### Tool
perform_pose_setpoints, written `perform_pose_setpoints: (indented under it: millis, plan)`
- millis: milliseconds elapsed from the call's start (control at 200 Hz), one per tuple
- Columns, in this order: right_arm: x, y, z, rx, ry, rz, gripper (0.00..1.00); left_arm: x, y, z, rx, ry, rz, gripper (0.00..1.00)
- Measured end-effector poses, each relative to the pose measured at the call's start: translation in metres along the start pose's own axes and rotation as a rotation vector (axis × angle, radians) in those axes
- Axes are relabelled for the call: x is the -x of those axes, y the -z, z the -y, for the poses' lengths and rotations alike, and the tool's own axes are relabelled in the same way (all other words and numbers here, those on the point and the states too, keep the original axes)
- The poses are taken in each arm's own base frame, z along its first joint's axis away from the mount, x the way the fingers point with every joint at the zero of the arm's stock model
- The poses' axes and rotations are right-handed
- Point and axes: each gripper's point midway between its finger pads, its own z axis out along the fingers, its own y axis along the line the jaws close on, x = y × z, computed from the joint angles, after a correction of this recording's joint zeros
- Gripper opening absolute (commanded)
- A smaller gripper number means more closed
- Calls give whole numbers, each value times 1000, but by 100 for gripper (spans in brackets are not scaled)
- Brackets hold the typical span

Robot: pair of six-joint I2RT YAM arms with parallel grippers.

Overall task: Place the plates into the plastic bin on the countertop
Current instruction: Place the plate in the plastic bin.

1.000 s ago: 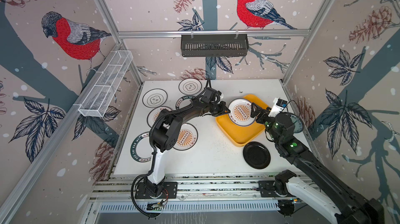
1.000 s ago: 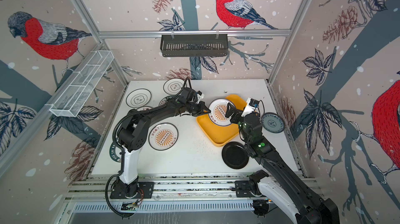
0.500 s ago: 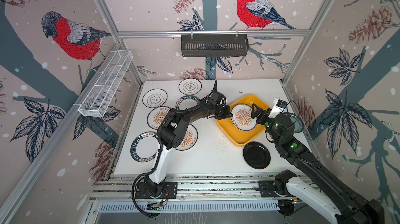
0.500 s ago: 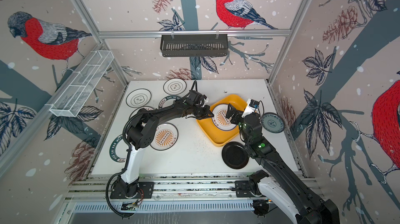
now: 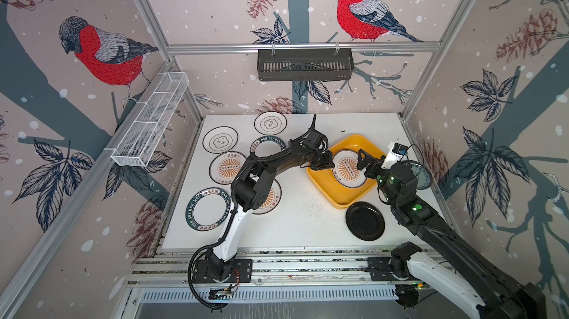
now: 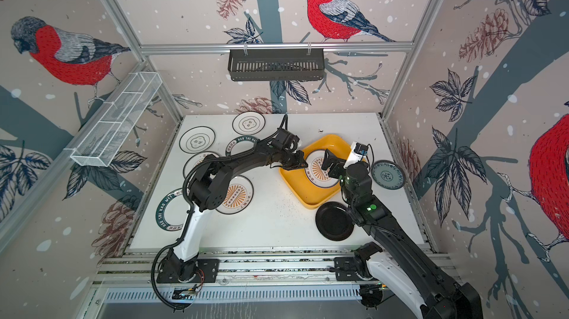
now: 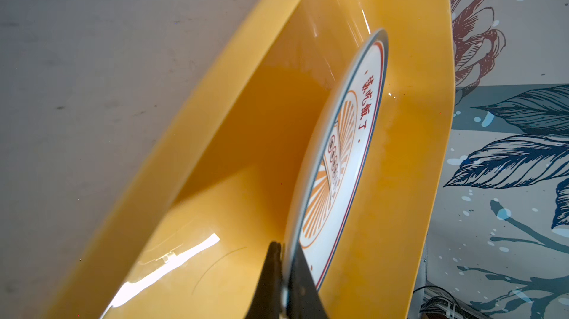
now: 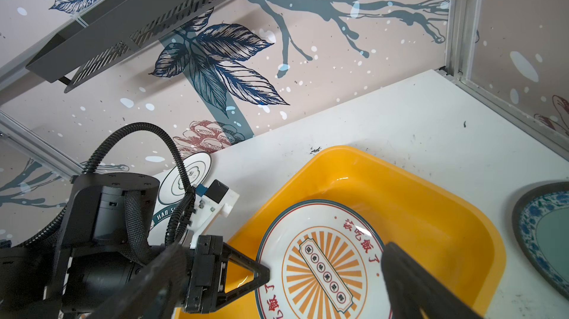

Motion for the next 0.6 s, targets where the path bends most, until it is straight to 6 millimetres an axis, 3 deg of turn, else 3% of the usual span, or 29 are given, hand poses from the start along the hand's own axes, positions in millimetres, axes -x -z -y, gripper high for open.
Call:
perform_pose_setpoints:
  millis: [310, 600]
  plan:
    - [0, -1, 2, -9, 7, 2, 100, 0, -1, -1, 11, -7, -1, 22]
    - [-3, -3, 3, -15, 27, -8, 100, 3, 1, -3, 39, -16, 10, 27]
